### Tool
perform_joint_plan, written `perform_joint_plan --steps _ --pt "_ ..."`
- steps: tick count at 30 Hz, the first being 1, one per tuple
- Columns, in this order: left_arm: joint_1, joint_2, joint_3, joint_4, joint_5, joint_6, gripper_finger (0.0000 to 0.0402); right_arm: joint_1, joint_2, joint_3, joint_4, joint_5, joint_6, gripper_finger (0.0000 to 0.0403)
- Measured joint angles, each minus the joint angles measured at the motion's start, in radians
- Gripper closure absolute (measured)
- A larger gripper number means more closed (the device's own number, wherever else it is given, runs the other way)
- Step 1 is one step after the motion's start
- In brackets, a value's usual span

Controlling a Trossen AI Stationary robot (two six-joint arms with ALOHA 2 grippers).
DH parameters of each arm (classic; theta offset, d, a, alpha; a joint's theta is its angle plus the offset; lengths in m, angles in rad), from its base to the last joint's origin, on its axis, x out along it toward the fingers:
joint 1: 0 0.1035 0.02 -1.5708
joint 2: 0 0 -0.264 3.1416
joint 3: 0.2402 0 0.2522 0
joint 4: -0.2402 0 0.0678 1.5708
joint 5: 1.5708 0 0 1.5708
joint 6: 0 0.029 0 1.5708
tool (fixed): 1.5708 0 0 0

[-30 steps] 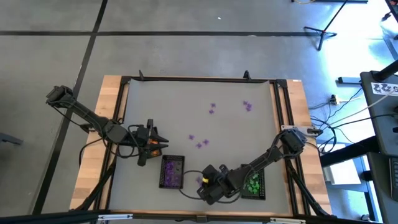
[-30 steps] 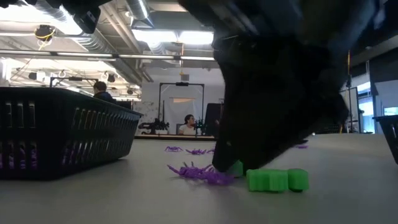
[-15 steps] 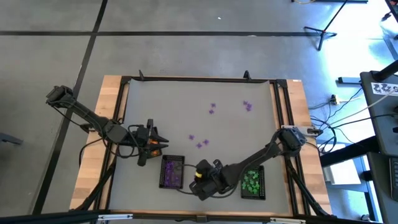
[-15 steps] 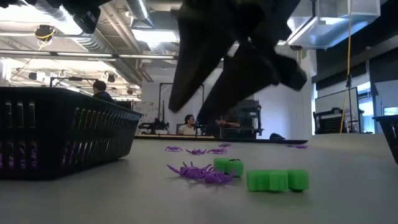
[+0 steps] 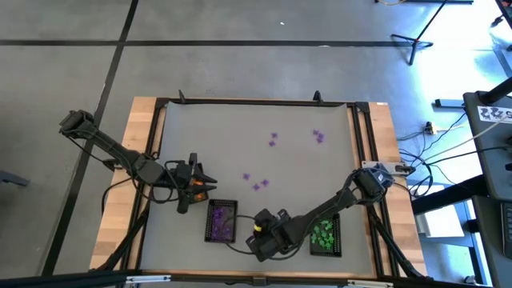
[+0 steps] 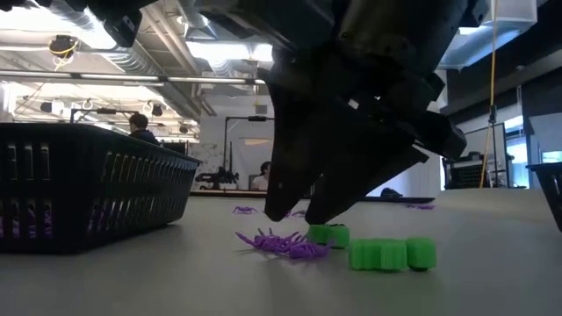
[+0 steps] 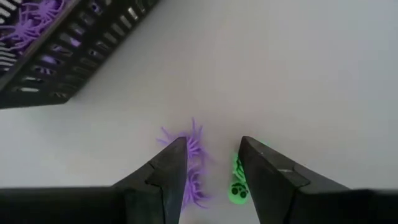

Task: Sort Halloween decoration
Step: Put the green skeleton toy into the bottom right black basket

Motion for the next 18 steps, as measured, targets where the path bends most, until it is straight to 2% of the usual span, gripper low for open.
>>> perform_joint_plan --steps 4,10,18 --pt "0.0 0.0 0.0 0.0 0.0 0.0 0.0327 -0.002 -0.006 0.007 -0.043 0.008 0.016 0.0246" --pt "0.0 0.0 0.0 0.0 0.0 0.0 0.0327 -0.002 -0.013 0.096 -0.172 0.036 0.052 0.0246" --pt "0.0 0.0 0.0 0.0 0.0 0.0 0.0327 -0.001 0.0 0.099 -0.239 0.035 0.074 0.0246"
